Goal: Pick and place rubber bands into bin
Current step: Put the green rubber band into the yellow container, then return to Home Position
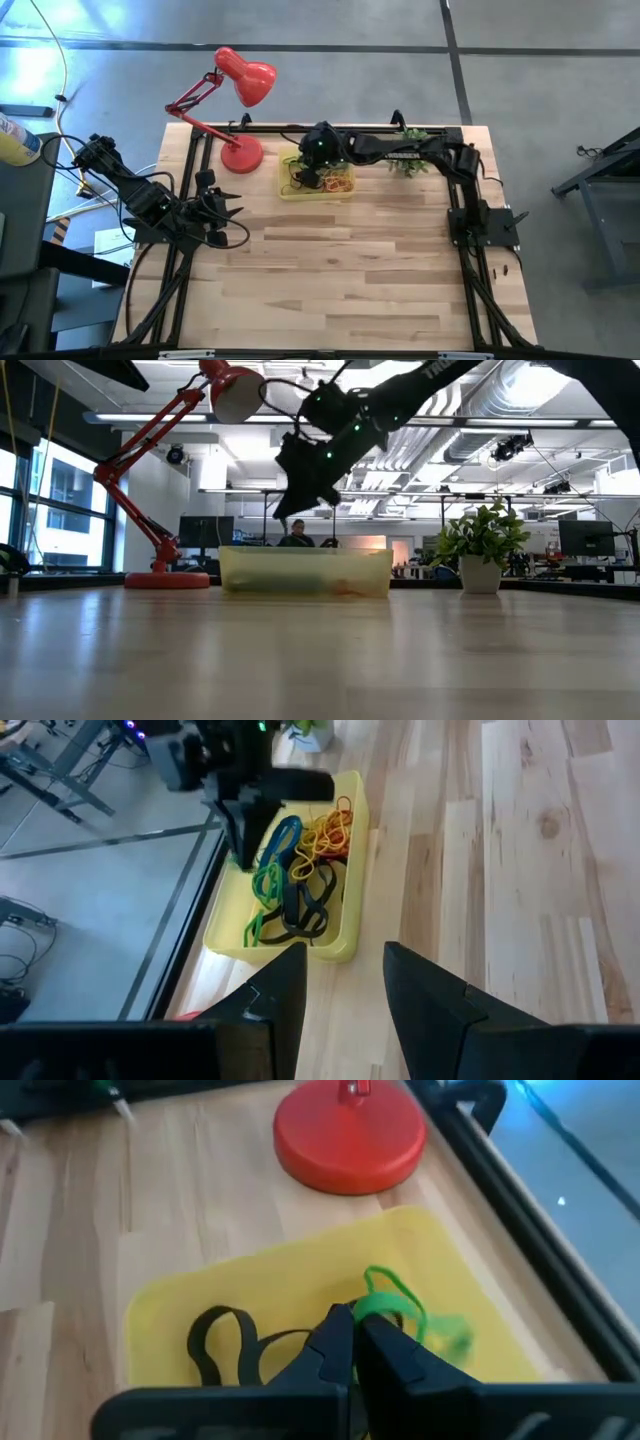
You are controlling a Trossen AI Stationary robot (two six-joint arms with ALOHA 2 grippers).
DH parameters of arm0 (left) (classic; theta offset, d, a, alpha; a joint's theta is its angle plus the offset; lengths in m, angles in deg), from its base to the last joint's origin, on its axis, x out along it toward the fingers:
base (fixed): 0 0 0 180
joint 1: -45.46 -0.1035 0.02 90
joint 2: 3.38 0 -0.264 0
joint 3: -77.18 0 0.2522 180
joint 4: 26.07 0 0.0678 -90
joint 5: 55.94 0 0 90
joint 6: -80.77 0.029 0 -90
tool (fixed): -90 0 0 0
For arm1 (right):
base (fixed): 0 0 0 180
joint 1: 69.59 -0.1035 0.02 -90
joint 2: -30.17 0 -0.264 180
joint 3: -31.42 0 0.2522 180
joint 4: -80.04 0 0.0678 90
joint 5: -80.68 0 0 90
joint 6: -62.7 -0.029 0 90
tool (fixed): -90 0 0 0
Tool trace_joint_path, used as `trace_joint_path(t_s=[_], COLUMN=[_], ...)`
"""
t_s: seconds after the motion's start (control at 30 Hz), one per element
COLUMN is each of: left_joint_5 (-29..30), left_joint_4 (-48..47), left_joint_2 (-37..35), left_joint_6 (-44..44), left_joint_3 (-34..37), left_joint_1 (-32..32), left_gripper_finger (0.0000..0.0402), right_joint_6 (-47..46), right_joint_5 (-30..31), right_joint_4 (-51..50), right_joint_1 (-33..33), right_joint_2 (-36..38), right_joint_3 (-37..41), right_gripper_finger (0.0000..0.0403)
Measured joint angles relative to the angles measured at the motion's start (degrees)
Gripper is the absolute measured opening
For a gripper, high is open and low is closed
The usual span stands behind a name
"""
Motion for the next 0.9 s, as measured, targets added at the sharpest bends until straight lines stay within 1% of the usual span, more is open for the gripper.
trace_joint_path(t_s=[0.13,0.33,0.47,0.6,0.73,0.9], left_joint_5=[0.0,0.0,0.5,1.1,0.1,0.0], left_joint_4=[0.1,0.2,0.7,1.4,1.2,1.0], left_joint_2=[0.0,0.0,0.0,0.0,0.0,0.0], left_joint_6=[0.0,0.0,0.0,-0.1,-0.1,0.0], left_joint_3=[0.0,0.0,0.0,0.0,0.0,0.0], left_joint_1=[0.0,0.0,0.0,0.0,0.0,0.0], left_gripper_finger=[0.0124,0.0124,0.0124,0.0124,0.0124,0.0124], right_joint_6=[-1.8,-3.9,-4.4,-5.9,-8.1,-9.5], right_joint_5=[-0.4,1.2,-1.7,-4.5,-6.1,-10.4], right_joint_4=[2.8,3.6,4.1,4.2,4.1,4.1], right_joint_1=[0.0,0.6,1.2,1.5,1.6,2.1], right_joint_2=[-2.1,-2.7,-2.7,-2.7,-2.7,-2.7], right_joint_3=[0.0,0.0,0.0,-0.1,-0.1,-0.2], right_gripper_finger=[0.0000,0.0007,0.0025,0.0060,0.0109,0.0166])
